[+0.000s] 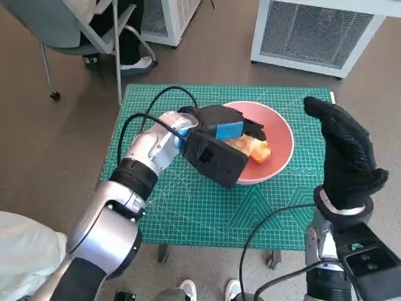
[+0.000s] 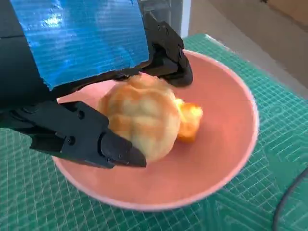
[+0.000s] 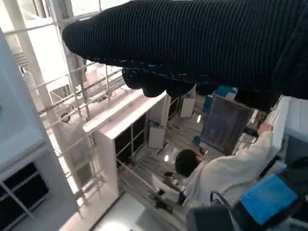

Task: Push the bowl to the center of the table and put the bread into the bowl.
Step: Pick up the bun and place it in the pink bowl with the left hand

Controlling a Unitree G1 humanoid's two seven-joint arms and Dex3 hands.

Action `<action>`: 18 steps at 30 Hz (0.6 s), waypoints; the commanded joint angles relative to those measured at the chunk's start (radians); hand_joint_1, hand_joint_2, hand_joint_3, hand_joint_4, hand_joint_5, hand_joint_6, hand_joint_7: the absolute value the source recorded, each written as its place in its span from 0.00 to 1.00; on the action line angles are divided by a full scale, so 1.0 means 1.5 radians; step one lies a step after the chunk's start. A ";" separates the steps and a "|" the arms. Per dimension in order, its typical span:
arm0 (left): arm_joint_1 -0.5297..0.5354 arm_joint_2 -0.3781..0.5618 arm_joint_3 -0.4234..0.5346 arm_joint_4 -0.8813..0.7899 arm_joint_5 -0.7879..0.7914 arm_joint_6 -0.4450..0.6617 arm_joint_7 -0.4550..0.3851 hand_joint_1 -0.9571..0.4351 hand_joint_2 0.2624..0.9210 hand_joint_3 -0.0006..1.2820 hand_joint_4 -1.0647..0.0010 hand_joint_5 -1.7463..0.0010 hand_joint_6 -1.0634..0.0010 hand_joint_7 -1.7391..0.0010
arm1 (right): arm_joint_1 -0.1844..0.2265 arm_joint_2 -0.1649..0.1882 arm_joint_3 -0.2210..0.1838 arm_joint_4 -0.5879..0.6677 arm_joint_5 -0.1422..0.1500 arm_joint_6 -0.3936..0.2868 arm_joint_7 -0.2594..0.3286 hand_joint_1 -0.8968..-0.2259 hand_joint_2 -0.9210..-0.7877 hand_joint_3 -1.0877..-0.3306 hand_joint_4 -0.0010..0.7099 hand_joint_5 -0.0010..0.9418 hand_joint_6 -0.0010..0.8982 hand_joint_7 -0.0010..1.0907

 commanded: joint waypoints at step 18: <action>0.138 0.039 0.221 -0.168 -0.269 -0.179 0.053 0.42 1.00 0.07 0.85 0.98 0.67 0.96 | -0.023 -0.025 -0.022 -0.005 -0.038 0.028 -0.044 0.74 0.00 0.74 0.63 0.00 0.17 0.62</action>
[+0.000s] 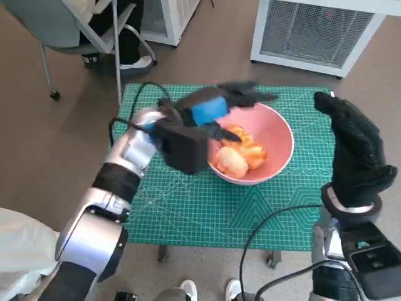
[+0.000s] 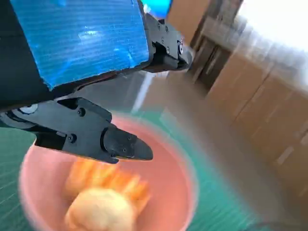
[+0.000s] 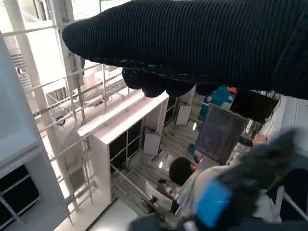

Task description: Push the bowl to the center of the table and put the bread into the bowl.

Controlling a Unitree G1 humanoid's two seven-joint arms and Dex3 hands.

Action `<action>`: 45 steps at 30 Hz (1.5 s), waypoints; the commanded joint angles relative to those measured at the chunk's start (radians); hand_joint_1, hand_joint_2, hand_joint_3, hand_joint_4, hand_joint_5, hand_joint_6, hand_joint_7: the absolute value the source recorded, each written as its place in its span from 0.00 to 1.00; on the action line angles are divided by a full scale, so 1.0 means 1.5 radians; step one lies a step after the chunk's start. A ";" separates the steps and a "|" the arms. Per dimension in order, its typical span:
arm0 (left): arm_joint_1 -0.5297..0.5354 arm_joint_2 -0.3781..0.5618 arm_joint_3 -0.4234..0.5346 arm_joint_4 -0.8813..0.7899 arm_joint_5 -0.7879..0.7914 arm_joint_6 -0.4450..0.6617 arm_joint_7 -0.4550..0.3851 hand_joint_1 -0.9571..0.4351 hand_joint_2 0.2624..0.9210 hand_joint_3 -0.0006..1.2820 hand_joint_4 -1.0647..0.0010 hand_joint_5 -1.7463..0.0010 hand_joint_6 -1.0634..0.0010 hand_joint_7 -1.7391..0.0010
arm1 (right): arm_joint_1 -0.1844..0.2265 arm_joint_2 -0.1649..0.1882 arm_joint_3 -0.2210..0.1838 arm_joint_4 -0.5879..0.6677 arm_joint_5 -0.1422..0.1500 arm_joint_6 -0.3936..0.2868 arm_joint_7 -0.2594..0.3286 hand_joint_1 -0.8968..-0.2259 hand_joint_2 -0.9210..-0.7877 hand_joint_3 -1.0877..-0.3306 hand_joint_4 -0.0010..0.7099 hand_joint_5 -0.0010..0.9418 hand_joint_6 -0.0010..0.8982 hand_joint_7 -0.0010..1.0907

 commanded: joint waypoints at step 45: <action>0.298 -0.131 0.163 -0.499 -0.393 0.164 0.007 0.45 0.99 0.30 1.00 0.62 1.00 0.46 | -0.127 -0.011 0.023 -0.076 -0.087 0.186 -0.093 0.71 0.00 0.78 0.57 0.02 0.13 0.68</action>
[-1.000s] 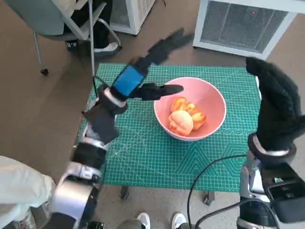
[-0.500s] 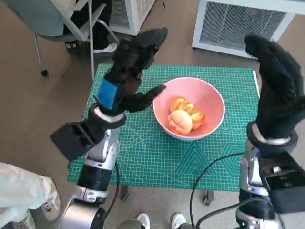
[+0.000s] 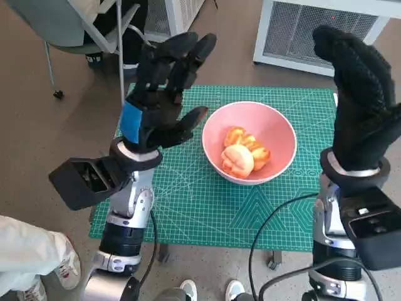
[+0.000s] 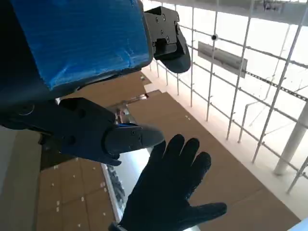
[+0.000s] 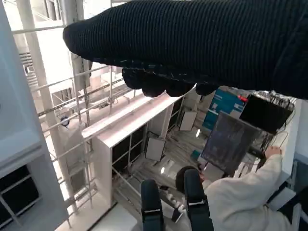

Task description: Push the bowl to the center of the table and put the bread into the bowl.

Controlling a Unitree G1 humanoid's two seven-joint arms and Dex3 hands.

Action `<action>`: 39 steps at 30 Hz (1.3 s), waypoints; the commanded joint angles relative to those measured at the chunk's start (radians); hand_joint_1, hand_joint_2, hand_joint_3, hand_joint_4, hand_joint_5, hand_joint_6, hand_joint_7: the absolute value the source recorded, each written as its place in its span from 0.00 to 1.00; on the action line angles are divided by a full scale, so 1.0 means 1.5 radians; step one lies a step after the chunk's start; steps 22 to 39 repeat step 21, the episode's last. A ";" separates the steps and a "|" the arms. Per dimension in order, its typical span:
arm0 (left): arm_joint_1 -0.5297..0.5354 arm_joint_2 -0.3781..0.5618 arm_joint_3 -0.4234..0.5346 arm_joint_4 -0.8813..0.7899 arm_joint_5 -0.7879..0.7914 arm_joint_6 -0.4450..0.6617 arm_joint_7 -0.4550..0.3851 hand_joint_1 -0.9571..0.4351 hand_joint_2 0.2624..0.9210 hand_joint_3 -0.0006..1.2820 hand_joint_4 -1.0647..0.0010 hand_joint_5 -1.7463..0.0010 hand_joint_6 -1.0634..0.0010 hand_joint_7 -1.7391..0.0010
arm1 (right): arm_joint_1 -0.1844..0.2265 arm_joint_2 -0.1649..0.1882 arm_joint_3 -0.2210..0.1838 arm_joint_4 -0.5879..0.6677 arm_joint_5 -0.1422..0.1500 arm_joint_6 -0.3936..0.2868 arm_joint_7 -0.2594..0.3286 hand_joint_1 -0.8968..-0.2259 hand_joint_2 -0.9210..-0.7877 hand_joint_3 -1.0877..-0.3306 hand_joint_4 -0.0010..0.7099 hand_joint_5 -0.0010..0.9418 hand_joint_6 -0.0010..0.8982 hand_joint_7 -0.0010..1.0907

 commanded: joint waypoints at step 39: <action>0.015 -0.019 0.005 -0.001 0.061 -0.019 0.038 0.47 0.99 0.30 1.00 0.61 1.00 0.44 | 0.003 -0.007 0.005 0.007 -0.020 0.007 -0.002 0.76 0.00 0.78 0.61 0.03 0.13 0.66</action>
